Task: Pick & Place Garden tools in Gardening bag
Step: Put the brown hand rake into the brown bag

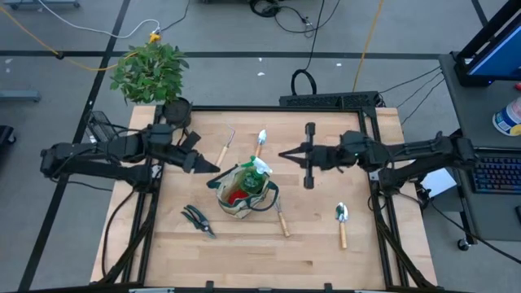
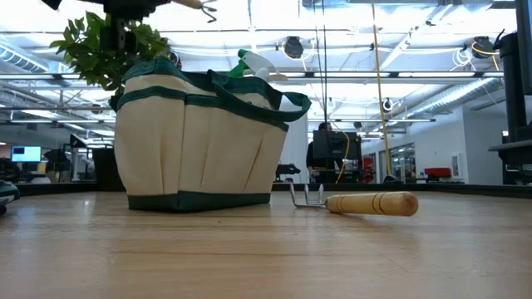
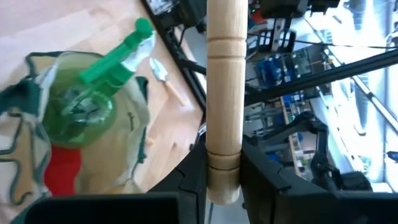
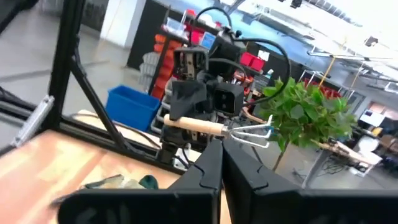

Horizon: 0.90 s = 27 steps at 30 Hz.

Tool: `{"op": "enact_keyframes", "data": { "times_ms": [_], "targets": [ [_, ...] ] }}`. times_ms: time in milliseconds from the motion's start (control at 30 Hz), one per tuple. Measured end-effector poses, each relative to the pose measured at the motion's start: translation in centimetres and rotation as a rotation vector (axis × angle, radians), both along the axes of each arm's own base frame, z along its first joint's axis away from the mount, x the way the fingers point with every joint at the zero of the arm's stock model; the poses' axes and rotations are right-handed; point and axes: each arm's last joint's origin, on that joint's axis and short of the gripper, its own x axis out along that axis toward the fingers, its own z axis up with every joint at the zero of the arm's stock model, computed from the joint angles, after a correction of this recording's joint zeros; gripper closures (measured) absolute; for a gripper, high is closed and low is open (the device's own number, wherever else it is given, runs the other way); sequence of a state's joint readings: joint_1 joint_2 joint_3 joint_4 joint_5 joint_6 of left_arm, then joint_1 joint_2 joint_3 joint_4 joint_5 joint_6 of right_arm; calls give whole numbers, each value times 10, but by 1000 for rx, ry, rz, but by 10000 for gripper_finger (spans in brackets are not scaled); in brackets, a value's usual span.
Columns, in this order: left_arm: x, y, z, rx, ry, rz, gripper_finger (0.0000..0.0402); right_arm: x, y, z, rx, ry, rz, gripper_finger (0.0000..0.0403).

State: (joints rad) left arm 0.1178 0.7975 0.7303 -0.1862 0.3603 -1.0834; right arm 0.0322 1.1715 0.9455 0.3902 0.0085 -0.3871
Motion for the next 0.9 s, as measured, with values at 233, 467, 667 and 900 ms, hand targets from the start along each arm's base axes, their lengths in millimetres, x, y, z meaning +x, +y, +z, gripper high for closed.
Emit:
{"op": "enact_keyframes", "data": {
  "times_ms": [233,467,667,900],
  "targets": [
    [2,-14,3,-6,-26,-2,333,36,27,19,-151,39,-13,403],
    [2,-24,4,-37,-26,13,333,69,47,27,-312,39,-69,400],
    [3,-29,10,-65,-87,51,333,88,54,20,-486,88,-161,381],
    [3,-28,12,-130,-88,116,333,86,59,21,-635,110,-230,339]
  ]
}}
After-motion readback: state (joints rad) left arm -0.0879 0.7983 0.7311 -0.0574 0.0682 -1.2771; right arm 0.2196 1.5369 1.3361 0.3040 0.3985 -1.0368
